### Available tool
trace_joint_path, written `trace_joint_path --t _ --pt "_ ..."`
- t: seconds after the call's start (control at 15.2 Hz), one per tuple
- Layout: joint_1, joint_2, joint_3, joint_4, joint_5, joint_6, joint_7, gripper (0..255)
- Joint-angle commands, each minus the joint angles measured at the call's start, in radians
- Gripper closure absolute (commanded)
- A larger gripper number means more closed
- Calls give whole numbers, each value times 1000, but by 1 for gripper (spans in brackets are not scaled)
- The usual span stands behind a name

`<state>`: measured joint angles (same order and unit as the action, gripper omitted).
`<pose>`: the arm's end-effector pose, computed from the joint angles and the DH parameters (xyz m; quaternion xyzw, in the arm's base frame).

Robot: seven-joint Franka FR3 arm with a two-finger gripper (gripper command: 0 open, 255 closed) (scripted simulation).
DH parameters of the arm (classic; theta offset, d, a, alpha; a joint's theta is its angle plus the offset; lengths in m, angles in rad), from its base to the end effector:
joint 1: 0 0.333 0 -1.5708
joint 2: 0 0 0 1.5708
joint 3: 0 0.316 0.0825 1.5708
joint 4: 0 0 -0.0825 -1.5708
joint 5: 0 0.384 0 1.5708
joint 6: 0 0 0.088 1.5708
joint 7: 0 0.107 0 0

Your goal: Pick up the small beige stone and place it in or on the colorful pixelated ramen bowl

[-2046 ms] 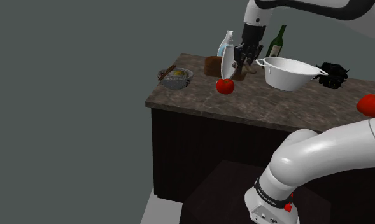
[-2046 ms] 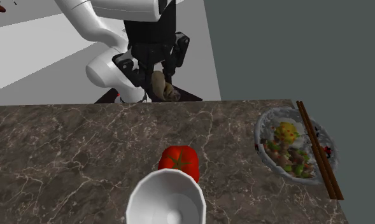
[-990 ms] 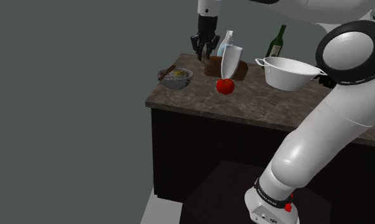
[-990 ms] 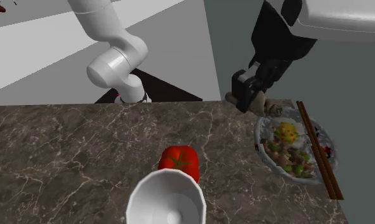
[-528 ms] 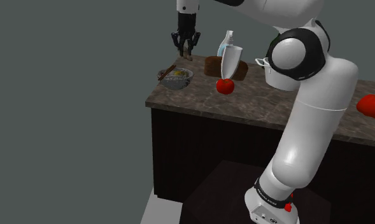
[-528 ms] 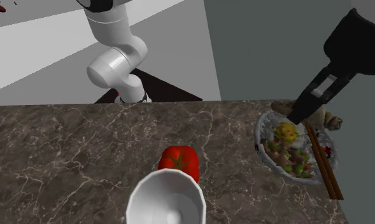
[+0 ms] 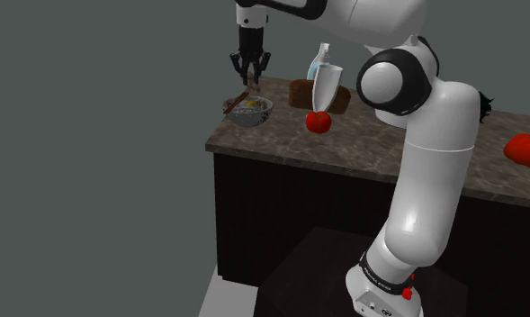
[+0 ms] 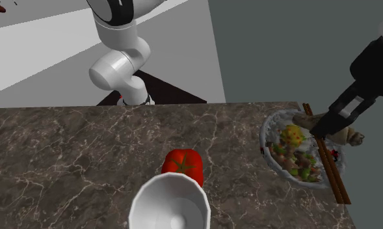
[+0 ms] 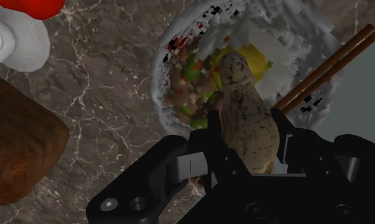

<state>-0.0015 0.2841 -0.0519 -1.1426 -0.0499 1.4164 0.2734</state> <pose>0.6218 -0.0334 0.6425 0.9857 -0.1653 -0.0014 0.0323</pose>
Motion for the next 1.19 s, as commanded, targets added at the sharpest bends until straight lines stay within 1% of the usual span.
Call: trace_joint_path --t 0.0,0.4,0.86,0.92,1.12 --pt "0 -13 0 -49 0 37 2 255" --pt "2 -49 1 -184 -2 135 8 255" --pt "2 -49 1 -184 -2 135 8 255" --pt "2 -49 1 -183 -2 135 9 0" --pt "2 -49 1 -183 -2 135 9 0"
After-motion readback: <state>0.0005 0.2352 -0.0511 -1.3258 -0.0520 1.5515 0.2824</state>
